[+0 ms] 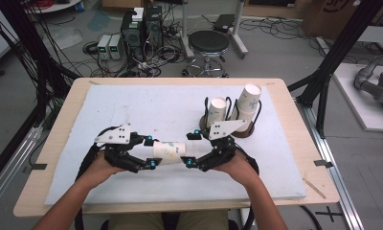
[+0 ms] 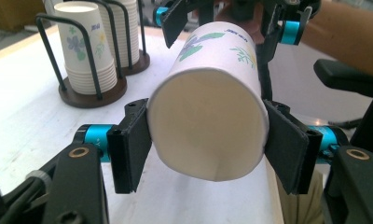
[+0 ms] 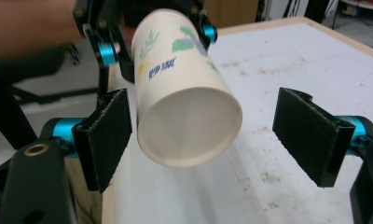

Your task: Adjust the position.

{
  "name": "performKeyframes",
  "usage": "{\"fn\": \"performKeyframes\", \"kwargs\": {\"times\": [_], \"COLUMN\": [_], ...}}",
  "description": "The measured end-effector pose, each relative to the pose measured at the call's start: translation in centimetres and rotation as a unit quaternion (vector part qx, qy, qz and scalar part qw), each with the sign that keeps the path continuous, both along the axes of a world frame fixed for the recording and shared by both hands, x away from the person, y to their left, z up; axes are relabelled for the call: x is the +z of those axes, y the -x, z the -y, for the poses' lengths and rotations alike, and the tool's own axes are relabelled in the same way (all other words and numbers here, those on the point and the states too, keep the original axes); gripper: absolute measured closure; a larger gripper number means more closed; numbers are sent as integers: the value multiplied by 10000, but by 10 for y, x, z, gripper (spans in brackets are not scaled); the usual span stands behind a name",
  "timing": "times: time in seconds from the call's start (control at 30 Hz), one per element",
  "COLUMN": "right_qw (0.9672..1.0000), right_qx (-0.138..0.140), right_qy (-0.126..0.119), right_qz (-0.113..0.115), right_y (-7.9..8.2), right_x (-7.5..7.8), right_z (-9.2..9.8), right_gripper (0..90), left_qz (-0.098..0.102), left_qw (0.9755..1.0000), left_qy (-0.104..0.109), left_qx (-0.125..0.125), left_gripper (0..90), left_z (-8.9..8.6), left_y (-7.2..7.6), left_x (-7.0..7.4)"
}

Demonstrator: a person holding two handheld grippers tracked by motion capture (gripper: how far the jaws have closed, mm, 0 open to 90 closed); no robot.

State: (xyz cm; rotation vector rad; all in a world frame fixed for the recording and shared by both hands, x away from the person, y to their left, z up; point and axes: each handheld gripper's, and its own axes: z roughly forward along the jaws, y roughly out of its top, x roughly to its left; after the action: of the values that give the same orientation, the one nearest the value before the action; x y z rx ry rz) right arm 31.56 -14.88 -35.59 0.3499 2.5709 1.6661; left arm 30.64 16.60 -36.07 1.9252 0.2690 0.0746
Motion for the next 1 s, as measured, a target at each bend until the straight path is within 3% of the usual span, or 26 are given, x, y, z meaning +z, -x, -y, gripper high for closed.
{"fn": "performKeyframes", "kwargs": {"times": [0.17, 0.33, 0.53, 0.73, 0.77, 0.83, 1.0], "right_qw": [9988, 9965, 9934, 9908, 9908, 9891, 9852], "right_qx": [3, 12, 29, 109, 109, 148, 222], "right_qy": [416, 712, 1005, 1196, 1196, 1312, 1557], "right_qz": [266, 427, 560, 625, 625, 655, 679], "right_y": [1, 0, -1, -2, -2, -2, -3], "right_x": [6, 11, 16, 20, 20, 21, 22], "right_z": [-6, -11, -15, -18, -18, -21, -25], "right_gripper": [201, 201, 201, 201, 201, 201, 201], "left_qz": [-21, -9, -59, -81, -81, -31, -31], "left_qw": [9988, 9953, 9912, 9851, 9851, 9808, 9751], "left_qy": [-491, -969, -1320, -1708, -1708, -1938, -2203], "left_qx": [-5, -57, -102, -176, -176, -204, -249], "left_gripper": [358, 358, 358, 359, 359, 358, 359], "left_z": [3, 9, 16, 23, 23, 26, 31], "left_y": [-6, -11, -14, -15, -15, -17, -17], "left_x": [15, 29, 41, 49, 49, 52, 55]}}
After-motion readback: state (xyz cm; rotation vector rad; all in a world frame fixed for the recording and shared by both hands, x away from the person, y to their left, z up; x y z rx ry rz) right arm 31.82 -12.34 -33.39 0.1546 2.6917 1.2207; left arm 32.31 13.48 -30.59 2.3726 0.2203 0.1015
